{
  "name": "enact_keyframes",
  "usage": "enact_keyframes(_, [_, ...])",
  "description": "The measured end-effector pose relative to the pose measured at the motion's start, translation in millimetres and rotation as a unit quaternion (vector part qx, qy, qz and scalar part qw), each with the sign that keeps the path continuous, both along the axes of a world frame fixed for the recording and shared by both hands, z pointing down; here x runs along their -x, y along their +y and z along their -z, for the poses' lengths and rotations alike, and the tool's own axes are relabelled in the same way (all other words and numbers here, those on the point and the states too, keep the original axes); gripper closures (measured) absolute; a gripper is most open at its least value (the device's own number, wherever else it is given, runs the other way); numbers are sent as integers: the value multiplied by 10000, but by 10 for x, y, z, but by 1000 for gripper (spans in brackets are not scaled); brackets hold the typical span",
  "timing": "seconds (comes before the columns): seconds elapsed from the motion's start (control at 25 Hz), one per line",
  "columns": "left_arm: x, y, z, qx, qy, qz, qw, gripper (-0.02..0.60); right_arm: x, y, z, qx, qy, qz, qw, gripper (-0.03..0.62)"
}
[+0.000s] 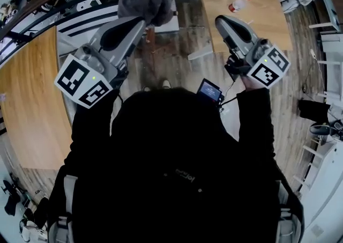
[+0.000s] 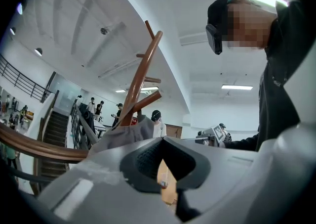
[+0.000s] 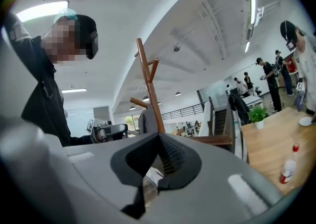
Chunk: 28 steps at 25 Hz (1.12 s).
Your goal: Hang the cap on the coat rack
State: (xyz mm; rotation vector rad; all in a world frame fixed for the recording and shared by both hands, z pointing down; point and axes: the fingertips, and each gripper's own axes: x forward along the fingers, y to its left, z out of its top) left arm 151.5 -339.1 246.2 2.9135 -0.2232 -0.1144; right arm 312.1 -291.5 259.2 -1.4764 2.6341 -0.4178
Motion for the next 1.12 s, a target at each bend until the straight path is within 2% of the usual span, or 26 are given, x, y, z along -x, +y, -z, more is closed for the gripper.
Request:
enact_keyframes(0.08, [-38, 112, 21, -187, -101, -19, 9998, 578, -63, 156, 33, 41, 229, -389, 9990, 585])
enact_keyframes(0.2, [-321, 184, 44, -647, -540, -4, 9964, 578, -235, 300, 110, -19, 338, -730, 9968, 585])
enact_keyframes(0.28, [-520, 183, 33, -780, -683, -94, 9946, 578, -204, 334, 115, -139, 559, -575, 9967, 586])
enact_keyframes(0.4, [-585, 104, -12, -764, -623, -163, 9950, 578, 28, 248, 111, -251, 887, -244, 9954, 588])
enact_keyframes(0.48, [-563, 45, -22, -807, -654, -113, 9945, 578, 155, 168, 178, -323, 812, -77, 9961, 588])
enact_keyframes(0.6, [-598, 70, 48, -1068, -829, -8, 9908, 578, 197, 141, 362, -496, 730, 87, 9961, 588])
enact_keyframes(0.96, [-464, 184, 18, -843, -607, 28, 9946, 578, 414, 195, 307, -512, 922, 449, 9934, 588])
enact_keyframes(1.12, [-412, 198, 55, -619, -543, 16, 9966, 578, 407, 225, 389, -555, 969, 488, 9925, 588])
